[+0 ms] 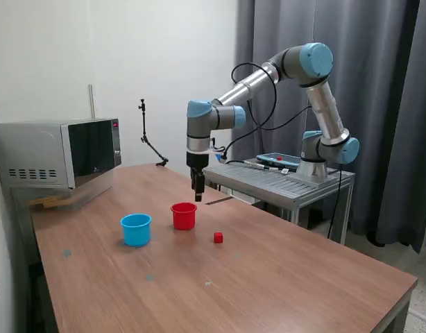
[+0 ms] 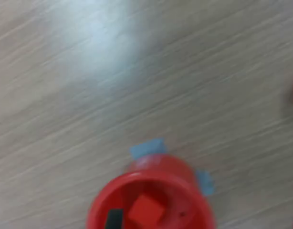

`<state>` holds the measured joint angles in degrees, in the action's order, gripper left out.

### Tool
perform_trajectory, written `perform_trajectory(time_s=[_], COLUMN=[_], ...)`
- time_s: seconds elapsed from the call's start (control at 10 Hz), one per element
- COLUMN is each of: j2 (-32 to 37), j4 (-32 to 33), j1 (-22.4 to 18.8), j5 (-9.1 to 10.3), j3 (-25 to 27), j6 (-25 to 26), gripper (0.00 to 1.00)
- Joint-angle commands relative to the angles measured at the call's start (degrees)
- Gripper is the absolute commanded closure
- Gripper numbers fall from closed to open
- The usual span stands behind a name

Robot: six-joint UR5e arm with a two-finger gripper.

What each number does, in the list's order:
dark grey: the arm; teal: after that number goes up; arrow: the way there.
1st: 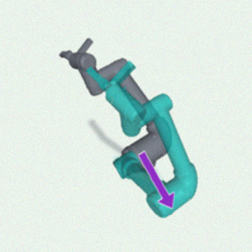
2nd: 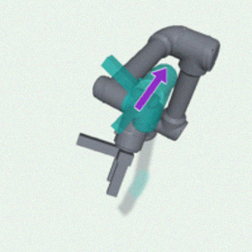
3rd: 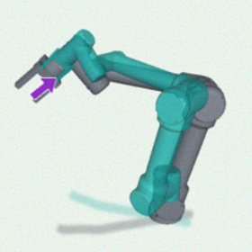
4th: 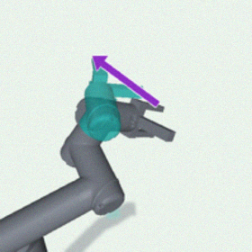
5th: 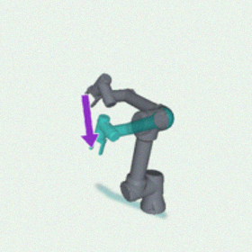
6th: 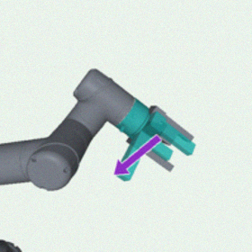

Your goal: Place red objects in the red bin, and blue objects in the blue bin.

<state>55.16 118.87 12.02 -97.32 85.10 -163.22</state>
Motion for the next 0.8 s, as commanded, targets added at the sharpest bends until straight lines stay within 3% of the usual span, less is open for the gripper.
perform_trajectory(time_s=[0.0,0.3,0.7], j2=[-1.98,-5.85,-7.52], j4=[-0.04,-0.39,0.05], j1=[-4.53,-9.99,-11.49], j5=[0.63,0.64,0.63], j3=[-0.54,-2.48,-1.43], j6=[0.0,3.76,4.57], gripper=[0.0,0.0,0.0])
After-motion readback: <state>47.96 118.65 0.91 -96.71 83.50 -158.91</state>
